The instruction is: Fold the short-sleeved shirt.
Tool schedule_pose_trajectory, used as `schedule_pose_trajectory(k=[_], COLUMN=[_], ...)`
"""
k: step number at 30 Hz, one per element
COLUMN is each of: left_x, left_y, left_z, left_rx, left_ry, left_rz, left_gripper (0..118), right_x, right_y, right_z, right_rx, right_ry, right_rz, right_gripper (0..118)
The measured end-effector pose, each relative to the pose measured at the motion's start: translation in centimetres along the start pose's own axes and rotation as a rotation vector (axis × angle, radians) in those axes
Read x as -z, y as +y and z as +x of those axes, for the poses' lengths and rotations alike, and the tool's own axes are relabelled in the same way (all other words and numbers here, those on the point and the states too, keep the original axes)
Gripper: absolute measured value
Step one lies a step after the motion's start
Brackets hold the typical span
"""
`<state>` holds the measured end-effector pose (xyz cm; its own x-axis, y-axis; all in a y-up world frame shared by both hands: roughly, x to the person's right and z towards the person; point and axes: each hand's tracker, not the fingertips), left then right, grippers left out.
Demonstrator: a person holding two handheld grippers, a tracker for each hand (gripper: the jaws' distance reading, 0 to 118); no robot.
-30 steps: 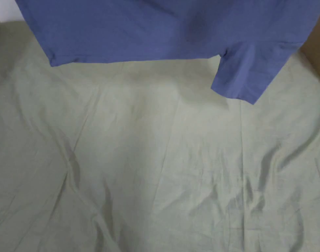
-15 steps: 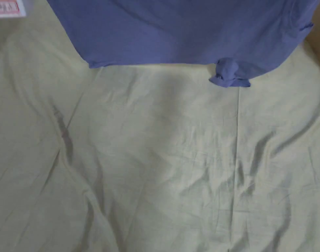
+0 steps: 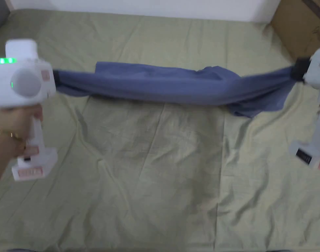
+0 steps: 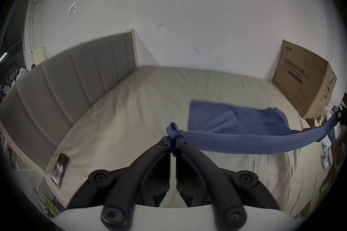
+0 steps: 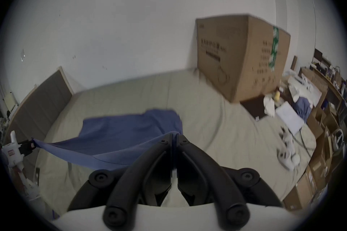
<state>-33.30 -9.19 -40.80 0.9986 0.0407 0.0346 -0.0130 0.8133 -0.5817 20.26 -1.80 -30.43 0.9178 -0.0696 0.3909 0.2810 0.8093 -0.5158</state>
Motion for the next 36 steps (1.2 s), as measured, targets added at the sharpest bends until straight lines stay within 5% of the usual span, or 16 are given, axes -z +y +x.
schedule_pose_trajectory(k=[9,13,18,23,25,26,27,28,29,36], left_x=[-6.6,-10.0,-12.2,-12.2,-12.6,-12.6,-12.7,-13.1,-13.7,-17.3], left_y=[-13.4,-15.8,-18.1,-18.8,-18.3,-17.9,-17.6,-16.8,-15.8,-9.8], left_z=[-1.4,-3.4,-4.8,-4.9,-5.2,-5.4,-5.9,-6.2,-6.4,-3.8], left_rx=[0.026,-0.088,-0.114,-0.117,-0.12,-0.127,-0.147,-0.174,-0.19,-0.045], left_ry=[-0.032,-0.089,-0.064,-0.063,-0.046,-0.03,-0.015,0.004,0.001,0.055], left_rz=[-0.126,-0.14,-0.183,-0.239,-0.233,-0.226,-0.213,-0.177,-0.119,0.195], left_gripper=[3,3,3,3,15,39,72,104,108,108], right_x=[-3.6,-5.9,-8.6,-10.3,-10.7,-10.8,-11.2,-11.6,-12.0,-15.7], right_y=[-16.7,-21.2,-24.9,-26.7,-26.6,-26.4,-25.9,-25.4,-24.7,-18.7], right_z=[3.1,4.7,6.9,7.3,7.3,7.3,7.2,7.0,6.9,4.1], right_rx=[0.007,0.016,0.143,0.153,0.154,0.139,0.101,0.045,0.007,-0.186], right_ry=[-0.029,-0.022,0.034,0.027,0.049,0.04,0.036,0.05,0.049,0.024], right_rz=[-0.19,-0.206,-0.24,-0.233,-0.247,-0.238,-0.234,-0.228,-0.2,0.045], right_gripper=[3,3,3,3,4,16,43,91,113,115])
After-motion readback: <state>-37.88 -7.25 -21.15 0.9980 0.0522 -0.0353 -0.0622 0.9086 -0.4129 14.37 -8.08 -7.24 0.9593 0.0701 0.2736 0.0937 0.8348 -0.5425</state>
